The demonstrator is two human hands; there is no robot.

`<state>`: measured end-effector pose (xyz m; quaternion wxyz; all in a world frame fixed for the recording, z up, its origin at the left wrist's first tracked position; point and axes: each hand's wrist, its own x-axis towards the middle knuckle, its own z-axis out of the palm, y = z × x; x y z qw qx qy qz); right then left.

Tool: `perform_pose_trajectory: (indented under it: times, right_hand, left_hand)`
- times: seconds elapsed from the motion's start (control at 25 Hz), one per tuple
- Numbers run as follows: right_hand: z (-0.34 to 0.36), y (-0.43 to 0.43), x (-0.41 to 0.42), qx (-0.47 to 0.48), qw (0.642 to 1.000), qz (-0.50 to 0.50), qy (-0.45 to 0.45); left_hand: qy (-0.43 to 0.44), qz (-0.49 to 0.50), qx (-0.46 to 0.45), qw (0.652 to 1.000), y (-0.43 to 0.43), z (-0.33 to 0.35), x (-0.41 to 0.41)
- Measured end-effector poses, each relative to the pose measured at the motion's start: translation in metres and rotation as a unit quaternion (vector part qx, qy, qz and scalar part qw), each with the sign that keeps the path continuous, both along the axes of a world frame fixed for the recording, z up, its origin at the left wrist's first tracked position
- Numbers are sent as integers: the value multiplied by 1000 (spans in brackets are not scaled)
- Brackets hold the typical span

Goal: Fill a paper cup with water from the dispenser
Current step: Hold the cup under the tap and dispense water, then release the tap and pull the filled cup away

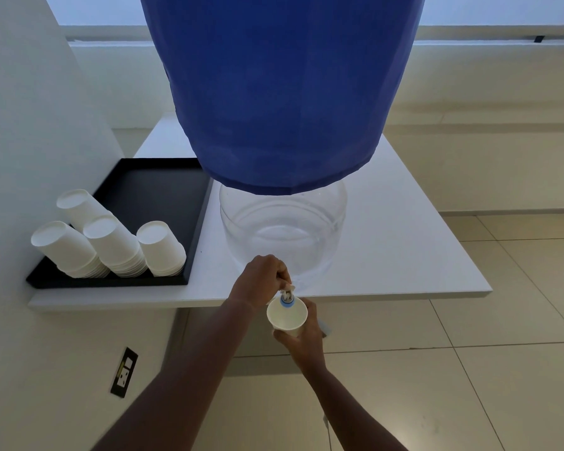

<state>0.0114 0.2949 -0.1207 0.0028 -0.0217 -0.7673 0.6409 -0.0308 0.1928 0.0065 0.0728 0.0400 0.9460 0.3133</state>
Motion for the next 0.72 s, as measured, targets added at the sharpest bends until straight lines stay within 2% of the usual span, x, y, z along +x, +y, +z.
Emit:
perform_pose_trajectory:
  times: [0.2, 0.32, 0.44, 0.6, 0.72]
  right_hand:
    - [3, 1, 2, -13, 1000, 8, 2]
    - [4, 1, 4, -23, 1000, 19, 3]
    - [1, 1, 6, -18, 999, 28, 3]
    - [-8, 1, 13, -10, 1000, 24, -7]
    - [-16, 6, 22, -8, 1000, 23, -11]
  left_hand:
    - [49, -38, -50, 997, 1, -5, 15]
    - [59, -115, -150, 980, 7, -18, 36]
    - [91, -133, -210, 964, 10, -32, 50]
    - [117, -123, -197, 966, 6, -42, 54]
    - [131, -67, -135, 980, 9, -49, 60]
